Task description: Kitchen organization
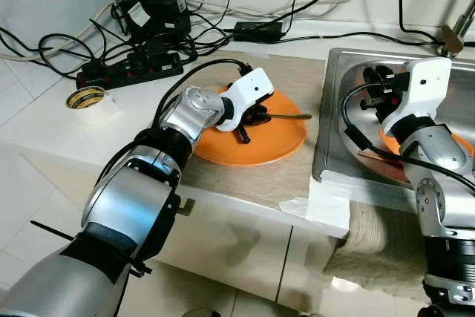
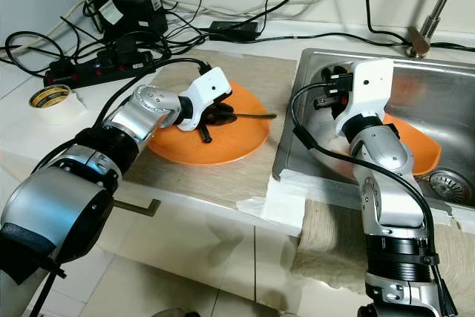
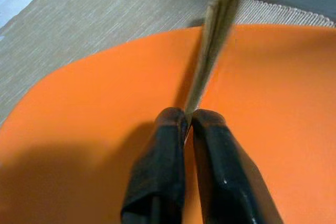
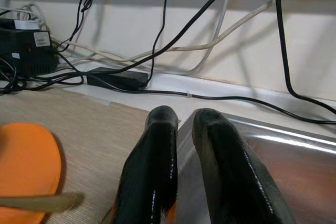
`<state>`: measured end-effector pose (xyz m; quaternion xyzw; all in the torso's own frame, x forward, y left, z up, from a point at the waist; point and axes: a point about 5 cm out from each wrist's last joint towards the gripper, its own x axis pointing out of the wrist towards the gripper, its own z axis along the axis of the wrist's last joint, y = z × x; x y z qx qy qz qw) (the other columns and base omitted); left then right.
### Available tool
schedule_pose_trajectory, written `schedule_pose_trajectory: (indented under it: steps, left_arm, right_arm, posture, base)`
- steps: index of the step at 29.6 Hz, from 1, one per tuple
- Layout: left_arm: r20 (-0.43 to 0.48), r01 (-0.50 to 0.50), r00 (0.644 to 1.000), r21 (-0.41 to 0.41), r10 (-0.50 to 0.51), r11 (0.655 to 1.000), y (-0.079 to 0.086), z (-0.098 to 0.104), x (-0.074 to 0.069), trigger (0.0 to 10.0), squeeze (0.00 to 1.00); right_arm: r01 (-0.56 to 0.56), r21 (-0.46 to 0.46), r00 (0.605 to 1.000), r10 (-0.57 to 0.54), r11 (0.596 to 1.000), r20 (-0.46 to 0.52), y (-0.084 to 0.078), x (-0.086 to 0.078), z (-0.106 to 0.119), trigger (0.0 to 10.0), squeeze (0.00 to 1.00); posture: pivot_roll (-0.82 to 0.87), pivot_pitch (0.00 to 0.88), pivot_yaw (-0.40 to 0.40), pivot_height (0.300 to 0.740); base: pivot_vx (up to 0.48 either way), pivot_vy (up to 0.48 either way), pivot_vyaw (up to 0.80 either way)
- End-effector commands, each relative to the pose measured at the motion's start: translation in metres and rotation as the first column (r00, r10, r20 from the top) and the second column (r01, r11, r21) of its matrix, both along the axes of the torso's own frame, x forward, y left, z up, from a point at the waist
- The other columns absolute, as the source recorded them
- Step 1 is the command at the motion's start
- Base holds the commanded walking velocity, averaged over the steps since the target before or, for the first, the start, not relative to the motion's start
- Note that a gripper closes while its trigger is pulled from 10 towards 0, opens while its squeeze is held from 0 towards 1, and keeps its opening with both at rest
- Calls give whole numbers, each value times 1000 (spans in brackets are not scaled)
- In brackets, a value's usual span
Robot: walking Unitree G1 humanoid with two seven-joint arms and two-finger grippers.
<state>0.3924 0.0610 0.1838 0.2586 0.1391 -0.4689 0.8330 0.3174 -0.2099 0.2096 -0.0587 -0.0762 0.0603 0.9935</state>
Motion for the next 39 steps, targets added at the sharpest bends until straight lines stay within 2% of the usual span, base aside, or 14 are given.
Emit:
schedule_pose_trajectory:
  steps: [1, 20, 23, 26, 27, 28, 31, 34, 39]
  left_arm:
    - [-44, -25, 999, 16, 26, 1000, 6, -12, -2, 0, 0]
    - [55, -28, 998, -99, 33, 995, 12, 34, 10, 0, 0]
    - [74, 8, 997, -78, -2, 997, 12, 36, 9, 0, 0]
    - [88, -6, 996, -59, 12, 998, 12, 34, 9, 0, 0]
    - [105, -18, 994, -47, 23, 999, 12, 34, 10, 6353, 490]
    - [98, -25, 995, -41, 29, 999, 12, 31, 10, 10000, 1000]
    - [82, -67, 994, -29, 69, 997, 15, 22, 10, 10000, 1000]
    - [53, -120, 991, -49, 122, 992, 17, 15, 10, 10000, 1000]
    - [45, -125, 991, -44, 127, 991, 14, 10, 9, 10000, 1000]
  right_arm:
    - [-13, 7, 1000, 13, 1000, 23, 4, 0, 6, 10000, 0]
    - [-33, 9, 999, 32, 999, 26, 8, 6, 8, 10000, 0]
    - [-33, 13, 999, 33, 999, 27, 9, 6, 7, 10000, 0]
    - [-33, 15, 999, 33, 999, 27, 9, 6, 7, 10000, 0]
    - [-33, 17, 999, 32, 999, 26, 9, 6, 7, 10000, 0]
    - [-33, 17, 999, 33, 999, 25, 10, 5, 6, 10000, 0]
    - [-40, 21, 999, 39, 999, 22, 12, 3, 7, 10000, 0]
    - [-67, 19, 998, 67, 998, 17, 16, -1, 10, 10000, 0]
    - [-92, 7, 996, 92, 996, 5, 17, -5, 10, 10000, 0]
  posture:
    - [-141, 0, 112, 740]
    - [-122, 0, 99, 740]
    - [-118, 0, 103, 740]
    - [-116, 0, 103, 740]
    - [-115, 0, 103, 740]
    - [-115, 0, 104, 740]
    - [-118, 0, 105, 740]
    - [-121, 0, 102, 740]
    - [-128, 0, 98, 740]
  base:
    - [0, 0, 0]
    - [0, 0, 0]
    - [0, 0, 0]
    - [0, 0, 0]
    - [0, 0, 0]
    - [0, 0, 0]
    - [0, 0, 0]
    - [0, 0, 0]
    - [0, 0, 0]
